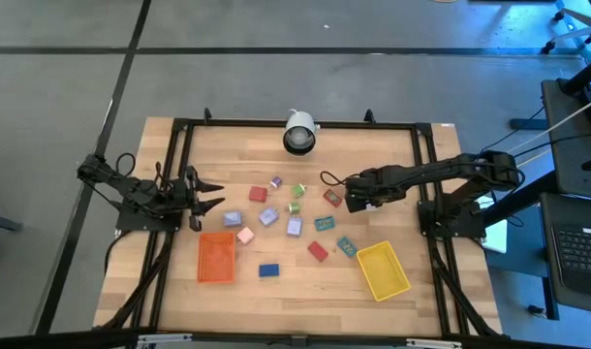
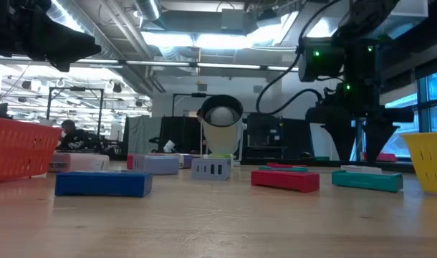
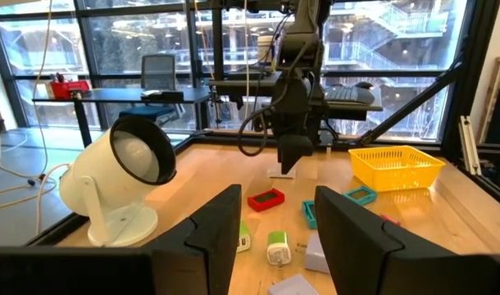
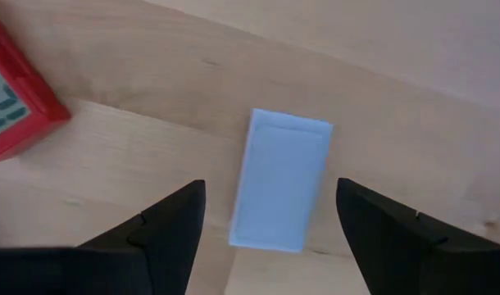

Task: Pick & Place Office items
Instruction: Put the white digital clock into the yellow basket, then put the top red digital clock into the yellow basket

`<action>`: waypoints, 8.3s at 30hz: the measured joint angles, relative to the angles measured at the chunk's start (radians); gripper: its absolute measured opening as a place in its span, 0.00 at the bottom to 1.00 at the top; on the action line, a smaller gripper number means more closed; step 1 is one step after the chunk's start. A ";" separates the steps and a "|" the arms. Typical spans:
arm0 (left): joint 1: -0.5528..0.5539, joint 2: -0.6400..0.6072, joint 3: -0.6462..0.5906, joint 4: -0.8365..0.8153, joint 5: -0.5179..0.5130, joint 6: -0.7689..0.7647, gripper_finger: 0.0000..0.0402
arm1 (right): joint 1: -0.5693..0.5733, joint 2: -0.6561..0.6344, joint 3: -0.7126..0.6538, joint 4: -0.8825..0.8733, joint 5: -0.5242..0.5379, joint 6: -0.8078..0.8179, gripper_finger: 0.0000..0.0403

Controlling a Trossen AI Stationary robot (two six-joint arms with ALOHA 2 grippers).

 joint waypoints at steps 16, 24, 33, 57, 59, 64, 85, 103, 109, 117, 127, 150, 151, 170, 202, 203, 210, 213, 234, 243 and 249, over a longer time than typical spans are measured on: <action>0.000 0.000 0.000 0.000 0.000 0.000 0.38 | -0.001 -0.004 -0.100 0.140 -0.044 0.013 0.64; 0.000 0.000 0.000 0.000 0.000 0.000 0.38 | -0.002 -0.003 -0.101 0.148 -0.042 -0.011 0.47; 0.000 0.000 0.000 0.000 0.000 0.000 0.38 | -0.002 0.003 -0.075 0.137 -0.050 -0.073 0.39; 0.000 0.000 0.000 0.002 -0.001 0.000 0.38 | -0.002 -0.146 -0.060 0.129 -0.002 -0.096 0.39; 0.000 0.000 0.000 0.002 -0.001 0.000 0.38 | -0.001 -0.207 -0.060 0.122 0.007 -0.090 0.39; 0.000 0.000 0.000 0.002 -0.001 0.000 0.38 | 0.032 -0.382 -0.060 0.118 0.023 -0.083 0.39; 0.000 0.000 0.000 0.003 0.026 -0.029 0.38 | 0.507 -0.600 -0.059 -0.019 0.027 0.230 0.39; 0.000 0.000 0.000 0.018 0.050 -0.063 0.38 | 0.878 -0.343 -0.059 0.104 0.046 0.606 0.39; 0.000 0.000 0.000 0.020 0.049 -0.059 0.38 | 0.911 -0.251 -0.059 0.201 0.025 0.641 0.39; 0.000 0.000 0.000 0.038 0.048 -0.044 0.38 | 0.922 -0.165 -0.060 0.225 -0.006 0.695 0.39; 0.000 0.000 0.000 0.048 0.047 -0.052 0.38 | 0.922 -0.137 -0.060 0.246 0.005 0.698 0.42; 0.000 0.000 0.000 0.048 0.048 -0.052 0.38 | 0.918 -0.148 -0.060 0.250 0.069 0.662 0.60; 0.000 0.000 0.000 0.048 0.048 -0.052 0.38 | 0.917 -0.154 -0.060 0.249 0.079 0.652 0.60; 0.000 0.000 0.000 0.048 0.023 -0.060 0.38 | 0.721 -0.249 0.137 -0.067 0.391 0.290 0.52; 0.000 0.080 0.040 0.104 0.005 -0.055 0.50 | 0.076 -0.160 0.136 0.185 0.124 -0.500 0.59; 0.000 0.094 0.046 0.104 0.005 -0.053 0.50 | 0.067 -0.149 0.136 0.193 0.112 -0.510 0.59; 0.000 0.190 0.051 0.101 -0.023 -0.052 0.50 | 0.027 -0.058 0.136 0.255 0.053 -0.551 0.59; 0.000 0.225 0.051 0.126 -0.058 -0.052 0.50 | 0.025 -0.015 0.136 0.292 0.030 -0.567 0.59; 0.254 0.375 0.052 0.183 0.074 -0.144 0.50 | -0.022 0.118 0.136 0.372 -0.082 -0.616 0.59; 0.354 0.461 0.071 0.212 0.203 -0.176 0.50 | -0.052 0.119 0.136 0.373 -0.137 -0.624 0.59; 0.374 0.543 0.121 0.205 0.258 -0.176 0.50 | -0.067 0.148 0.136 0.378 -0.147 -0.639 0.59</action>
